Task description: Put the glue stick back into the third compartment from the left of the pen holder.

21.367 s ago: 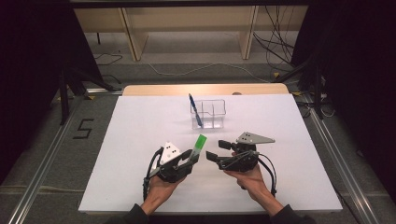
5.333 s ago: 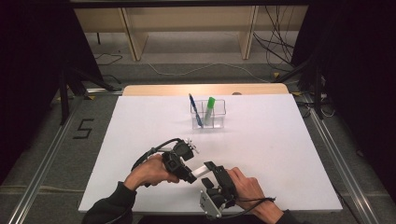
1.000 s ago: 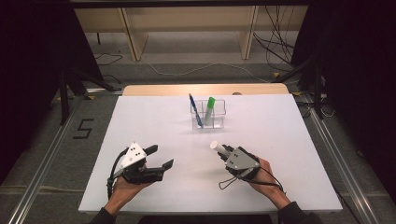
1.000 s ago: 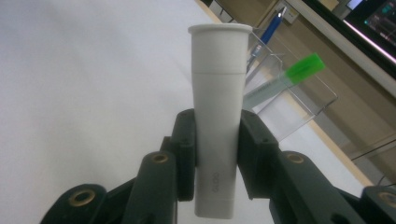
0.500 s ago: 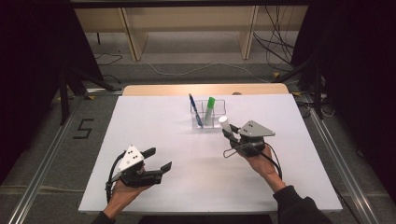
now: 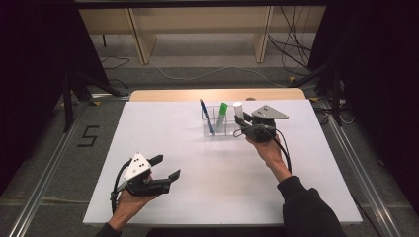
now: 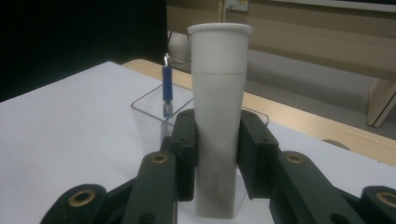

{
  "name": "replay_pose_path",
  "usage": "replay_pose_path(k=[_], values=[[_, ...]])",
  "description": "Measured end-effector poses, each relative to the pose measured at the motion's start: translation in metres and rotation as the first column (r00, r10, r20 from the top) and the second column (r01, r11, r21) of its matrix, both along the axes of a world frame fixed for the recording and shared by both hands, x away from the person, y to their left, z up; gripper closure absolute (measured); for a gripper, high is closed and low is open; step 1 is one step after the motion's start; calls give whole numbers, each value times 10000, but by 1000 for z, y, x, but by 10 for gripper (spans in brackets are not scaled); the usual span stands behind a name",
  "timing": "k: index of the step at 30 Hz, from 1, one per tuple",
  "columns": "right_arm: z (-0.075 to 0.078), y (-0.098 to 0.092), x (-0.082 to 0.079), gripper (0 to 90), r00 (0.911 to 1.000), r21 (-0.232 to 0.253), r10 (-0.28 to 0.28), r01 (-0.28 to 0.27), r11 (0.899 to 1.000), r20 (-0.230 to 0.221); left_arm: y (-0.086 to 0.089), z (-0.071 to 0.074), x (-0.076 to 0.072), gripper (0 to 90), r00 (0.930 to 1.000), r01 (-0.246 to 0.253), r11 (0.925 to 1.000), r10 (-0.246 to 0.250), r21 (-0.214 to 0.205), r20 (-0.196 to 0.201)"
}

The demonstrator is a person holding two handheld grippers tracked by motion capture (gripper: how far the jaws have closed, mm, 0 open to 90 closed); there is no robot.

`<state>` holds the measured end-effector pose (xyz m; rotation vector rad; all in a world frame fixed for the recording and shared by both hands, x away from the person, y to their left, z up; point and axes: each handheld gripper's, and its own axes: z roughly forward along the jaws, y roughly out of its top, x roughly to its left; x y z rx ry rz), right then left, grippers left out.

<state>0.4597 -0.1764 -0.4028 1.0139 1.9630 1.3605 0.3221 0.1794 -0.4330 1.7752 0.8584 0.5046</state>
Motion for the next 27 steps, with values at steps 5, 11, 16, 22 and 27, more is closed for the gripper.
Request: replay_pose_path(k=[5, 11, 16, 22, 27], values=[[-1, 1, 15, 705, 9995, 213, -259, 263, 9994, -171, 0, 1, 0, 197, 10000, 8, 10000, -8, -55, 2], [-2, 3, 24, 705, 9984, 301, -498, 506, 9983, -264, 0, 0, 0, 197, 10000, 13, 10000, -13, -69, 8], [-2, 6, 30, 705, 9974, 399, -610, 625, 9972, -384, 0, 0, 0, 197, 10000, 8, 10000, -8, -46, 32], [-2, 12, 38, 705, 9965, 445, -712, 730, 9963, -429, 0, -1, 1, 196, 10000, 12, 9999, -13, -141, -59], [-3, 17, 46, 705, 9949, 470, -842, 869, 9951, -560, 0, -1, 1, 192, 10000, -8, 9997, 8, -242, -25]])
